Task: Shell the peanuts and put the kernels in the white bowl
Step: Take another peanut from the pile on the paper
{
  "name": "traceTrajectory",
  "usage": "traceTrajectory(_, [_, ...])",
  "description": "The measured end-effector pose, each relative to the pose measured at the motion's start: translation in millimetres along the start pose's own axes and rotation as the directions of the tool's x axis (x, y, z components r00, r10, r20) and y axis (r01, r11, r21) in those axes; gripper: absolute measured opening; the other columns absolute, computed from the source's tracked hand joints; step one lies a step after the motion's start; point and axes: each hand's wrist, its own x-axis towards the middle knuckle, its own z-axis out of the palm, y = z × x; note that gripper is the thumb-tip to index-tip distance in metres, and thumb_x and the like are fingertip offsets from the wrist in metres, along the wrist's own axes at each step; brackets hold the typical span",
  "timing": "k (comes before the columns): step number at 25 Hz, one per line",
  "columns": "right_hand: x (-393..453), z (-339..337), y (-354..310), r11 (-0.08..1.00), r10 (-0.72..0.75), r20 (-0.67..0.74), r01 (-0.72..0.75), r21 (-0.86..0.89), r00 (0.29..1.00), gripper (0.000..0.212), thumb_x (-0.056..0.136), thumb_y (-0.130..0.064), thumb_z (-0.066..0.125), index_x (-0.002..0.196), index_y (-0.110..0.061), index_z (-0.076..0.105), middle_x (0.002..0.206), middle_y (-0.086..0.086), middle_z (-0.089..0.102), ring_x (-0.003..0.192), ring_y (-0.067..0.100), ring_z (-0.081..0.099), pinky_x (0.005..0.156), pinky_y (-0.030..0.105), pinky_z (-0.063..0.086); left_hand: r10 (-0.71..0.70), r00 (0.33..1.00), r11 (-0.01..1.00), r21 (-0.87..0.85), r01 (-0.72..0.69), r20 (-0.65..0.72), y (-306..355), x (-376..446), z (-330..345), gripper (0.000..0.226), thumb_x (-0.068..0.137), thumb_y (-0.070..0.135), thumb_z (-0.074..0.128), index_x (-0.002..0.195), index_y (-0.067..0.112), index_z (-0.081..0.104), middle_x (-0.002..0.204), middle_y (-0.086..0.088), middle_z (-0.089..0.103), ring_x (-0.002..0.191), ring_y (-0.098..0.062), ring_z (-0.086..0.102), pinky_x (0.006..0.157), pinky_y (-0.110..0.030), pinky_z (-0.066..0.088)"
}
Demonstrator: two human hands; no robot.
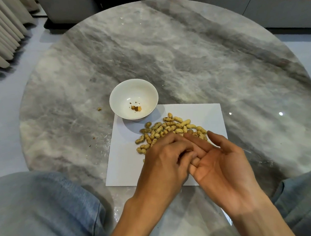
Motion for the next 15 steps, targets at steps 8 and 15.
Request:
traceTrajectory(8, [-3.3, 1.5, -5.9, 0.997, -0.011, 0.035, 0.008, 0.073, 0.999, 0.053, 0.093, -0.030, 0.048, 0.137, -0.002, 0.048, 0.126, 0.027, 0.065, 0.119, 0.033, 0.064, 0.113, 0.038, 0.037, 0.064, 0.992, 0.997, 0.029, -0.068, 0.112, -6.1, 4.6, -5.8, 0.012, 0.089, 0.011, 0.059, 0.094, 0.008, 0.070, 0.091, 0.003, 0.059, 0.083, -0.006, 0.052, 0.075, -0.005, 0.036])
traceTrajectory(15, [-3.7, 2.6, -5.9, 0.998, -0.061, 0.030, 0.062, -0.033, 0.998, 0.049, 0.088, -0.024, 0.053, 0.132, -0.003, 0.053, 0.121, 0.025, 0.068, 0.120, 0.030, 0.063, 0.104, 0.036, 0.043, 0.136, 0.990, 0.990, -0.037, -0.134, 0.044, -6.1, 3.9, -3.4, 0.015, 0.087, 0.004, 0.065, 0.097, 0.008, 0.075, 0.091, -0.001, 0.069, 0.081, -0.011, 0.062, 0.071, -0.022, 0.048])
